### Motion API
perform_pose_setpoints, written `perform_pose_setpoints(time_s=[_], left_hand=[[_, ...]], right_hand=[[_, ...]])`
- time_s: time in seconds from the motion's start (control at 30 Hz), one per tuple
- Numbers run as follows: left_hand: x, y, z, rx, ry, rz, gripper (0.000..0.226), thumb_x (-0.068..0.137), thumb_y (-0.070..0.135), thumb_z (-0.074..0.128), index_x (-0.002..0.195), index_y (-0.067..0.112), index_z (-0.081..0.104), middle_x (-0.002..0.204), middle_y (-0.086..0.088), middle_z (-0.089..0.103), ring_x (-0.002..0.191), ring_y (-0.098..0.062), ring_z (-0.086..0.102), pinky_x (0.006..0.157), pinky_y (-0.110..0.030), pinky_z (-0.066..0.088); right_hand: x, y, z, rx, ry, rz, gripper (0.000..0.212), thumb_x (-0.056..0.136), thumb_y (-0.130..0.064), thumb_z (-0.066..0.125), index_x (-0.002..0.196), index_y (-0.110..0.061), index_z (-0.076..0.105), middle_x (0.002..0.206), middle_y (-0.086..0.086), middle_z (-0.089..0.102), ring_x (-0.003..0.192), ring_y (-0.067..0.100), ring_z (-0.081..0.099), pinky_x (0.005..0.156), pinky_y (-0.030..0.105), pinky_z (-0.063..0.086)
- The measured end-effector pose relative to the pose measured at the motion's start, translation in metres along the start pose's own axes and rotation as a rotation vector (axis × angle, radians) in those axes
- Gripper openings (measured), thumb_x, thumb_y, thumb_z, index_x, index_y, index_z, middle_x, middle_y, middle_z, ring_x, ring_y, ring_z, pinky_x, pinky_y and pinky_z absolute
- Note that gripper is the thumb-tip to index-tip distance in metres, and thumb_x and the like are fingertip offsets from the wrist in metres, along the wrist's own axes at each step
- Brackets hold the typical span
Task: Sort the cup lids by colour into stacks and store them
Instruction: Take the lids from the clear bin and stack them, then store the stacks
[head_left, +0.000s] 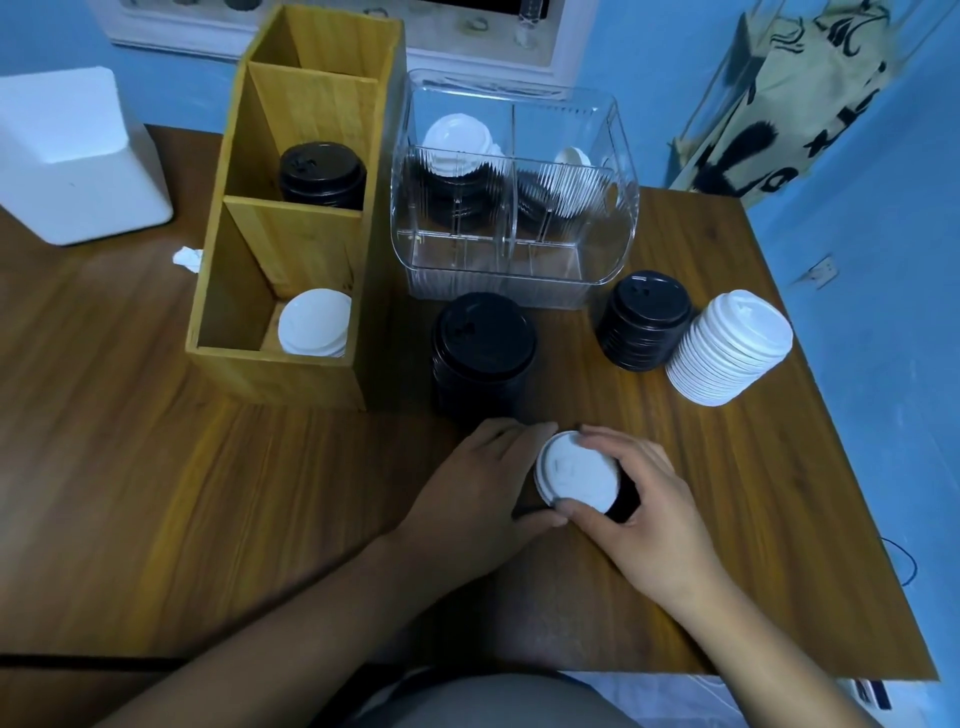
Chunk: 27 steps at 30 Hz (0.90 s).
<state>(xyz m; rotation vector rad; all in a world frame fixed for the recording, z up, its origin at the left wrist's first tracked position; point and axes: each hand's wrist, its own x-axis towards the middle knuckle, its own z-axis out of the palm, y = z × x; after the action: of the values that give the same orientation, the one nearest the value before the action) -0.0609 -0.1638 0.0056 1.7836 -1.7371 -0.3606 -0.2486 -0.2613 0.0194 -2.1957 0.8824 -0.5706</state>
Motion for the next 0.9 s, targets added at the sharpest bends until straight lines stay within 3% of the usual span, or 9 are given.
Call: perform_pose_setpoints(time_s=[0.3,0.47,0.57,0.67,0.77,0.83,0.9], left_hand=[[0.002,-0.005,0.005,0.018,-0.021,0.032,0.078,0.086,0.06,0.066,0.144,0.012,0.046,0.131,-0.004,0.06,0.124,-0.018,0.049,0.102,-0.04,0.046],[-0.003,0.0,0.004,0.054,-0.01,0.037,0.073,0.094,0.052,0.059,0.152,0.013,0.036,0.14,-0.005,0.054,0.13,-0.018,0.046,0.11,-0.034,0.04],[-0.005,0.001,-0.001,0.017,-0.03,0.034,0.068,0.096,0.042,0.061,0.153,0.016,0.036,0.148,0.0,0.048,0.137,-0.013,0.04,0.115,-0.031,0.036],[-0.012,-0.003,-0.02,-0.003,0.017,-0.012,0.048,0.093,0.04,0.066,0.136,0.024,0.053,0.13,0.009,0.056,0.121,-0.003,0.047,0.101,-0.02,0.042],[-0.025,-0.014,-0.04,0.042,0.147,-0.126,0.031,0.085,0.04,0.074,0.108,0.027,0.058,0.101,0.012,0.054,0.092,-0.001,0.049,0.077,-0.015,0.044],[-0.031,-0.022,-0.046,0.055,0.223,-0.262,0.04,0.079,0.042,0.079,0.103,0.03,0.049,0.097,0.014,0.047,0.085,-0.001,0.049,0.068,-0.013,0.041],[-0.029,-0.026,-0.047,0.031,0.274,-0.365,0.057,0.074,0.042,0.085,0.108,0.032,0.042,0.102,0.012,0.045,0.088,0.0,0.05,0.067,-0.01,0.041]], right_hand=[[-0.006,0.005,0.0,0.014,0.0,-0.087,0.041,0.078,-0.03,0.083,0.109,-0.022,0.057,0.139,-0.018,0.052,0.135,0.015,0.047,0.105,0.026,0.043],[-0.005,0.002,0.004,-0.09,0.026,-0.062,0.043,0.08,-0.039,0.08,0.114,-0.023,0.058,0.137,-0.017,0.053,0.132,0.008,0.046,0.103,0.017,0.04],[0.0,0.0,0.008,-0.241,0.047,-0.053,0.048,0.083,-0.049,0.073,0.119,-0.021,0.06,0.135,-0.007,0.053,0.124,0.012,0.044,0.098,0.023,0.041],[0.005,-0.003,0.006,-0.265,0.027,-0.032,0.052,0.084,-0.057,0.067,0.121,-0.021,0.061,0.137,-0.005,0.052,0.125,0.014,0.042,0.1,0.025,0.039],[0.014,-0.01,-0.009,-0.238,0.028,-0.068,0.045,0.091,-0.059,0.062,0.118,-0.024,0.065,0.136,-0.01,0.051,0.129,0.011,0.042,0.103,0.014,0.033],[0.031,-0.016,-0.023,-0.236,0.042,-0.108,0.034,0.096,-0.05,0.059,0.117,-0.024,0.066,0.134,-0.011,0.053,0.128,0.01,0.046,0.105,0.017,0.035],[0.058,-0.025,-0.036,-0.251,0.052,-0.164,0.025,0.097,-0.037,0.061,0.116,-0.022,0.068,0.13,-0.009,0.058,0.124,0.012,0.052,0.103,0.031,0.045]])
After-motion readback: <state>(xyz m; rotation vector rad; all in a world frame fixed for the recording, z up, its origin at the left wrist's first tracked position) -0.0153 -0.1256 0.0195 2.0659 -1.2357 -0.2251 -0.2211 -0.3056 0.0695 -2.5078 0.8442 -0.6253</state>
